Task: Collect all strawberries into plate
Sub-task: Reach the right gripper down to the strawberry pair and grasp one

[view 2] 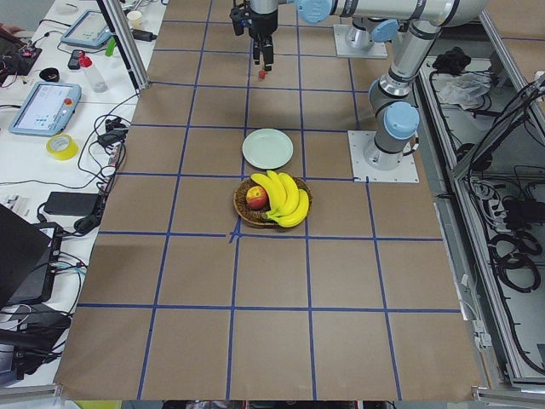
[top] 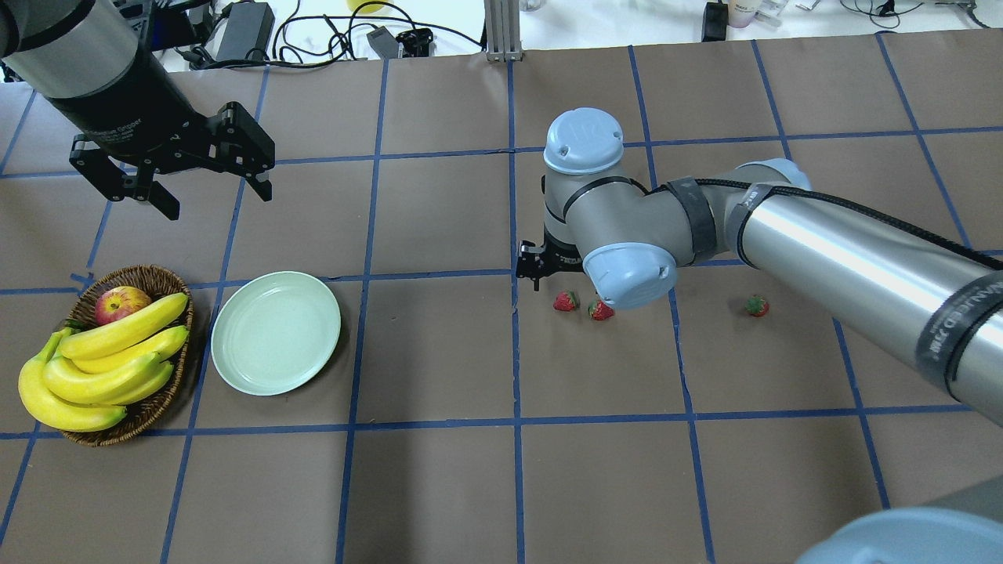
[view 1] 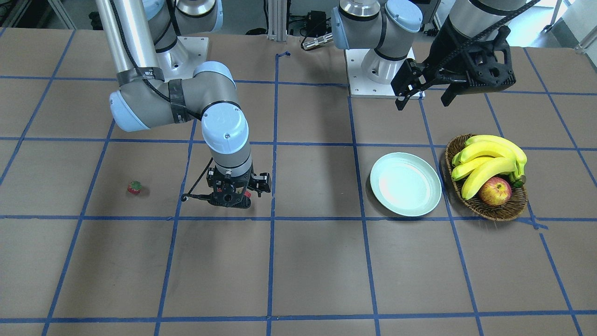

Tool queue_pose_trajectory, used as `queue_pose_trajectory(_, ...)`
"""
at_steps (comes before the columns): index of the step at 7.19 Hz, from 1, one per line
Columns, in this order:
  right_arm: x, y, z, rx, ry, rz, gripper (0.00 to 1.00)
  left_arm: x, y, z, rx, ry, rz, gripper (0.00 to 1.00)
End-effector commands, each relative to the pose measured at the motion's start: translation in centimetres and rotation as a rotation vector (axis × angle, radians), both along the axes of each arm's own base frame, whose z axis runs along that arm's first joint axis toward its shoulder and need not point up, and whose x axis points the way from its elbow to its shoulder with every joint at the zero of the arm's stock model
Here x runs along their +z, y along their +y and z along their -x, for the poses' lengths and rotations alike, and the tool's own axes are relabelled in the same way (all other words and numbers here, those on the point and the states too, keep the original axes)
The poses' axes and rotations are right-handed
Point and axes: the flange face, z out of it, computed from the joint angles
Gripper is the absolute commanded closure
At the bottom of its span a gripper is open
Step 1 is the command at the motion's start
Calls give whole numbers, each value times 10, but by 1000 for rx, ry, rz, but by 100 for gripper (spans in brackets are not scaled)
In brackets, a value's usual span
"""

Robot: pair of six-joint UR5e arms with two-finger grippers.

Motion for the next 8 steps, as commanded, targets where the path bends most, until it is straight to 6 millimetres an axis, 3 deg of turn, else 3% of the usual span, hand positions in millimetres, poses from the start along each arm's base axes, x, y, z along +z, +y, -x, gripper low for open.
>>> queue_pose_trajectory(1,-18,-1,-2,0,-4,-24,12,0,0,0,0,-1,1,0)
queue_pose_trajectory(2,-17,0,-2,-5,-4,-28,25,0,0,0,0,-1,1,0)
queue_pose_trajectory(3,-19,1,-2,-9,-9,-34,26,0,0,0,0,-1,1,0)
queue_pose_trajectory(6,-25,7,0,-5,-1,-49,45,0,0,0,0,-2,0,0)
queue_pose_trajectory(7,-23,5,-1,-3,-5,-42,67,0,0,0,0,-2,-1,0)
queue_pose_trajectory(8,-19,4,-1,-5,-5,-36,77,0,0,0,0,-2,0,0)
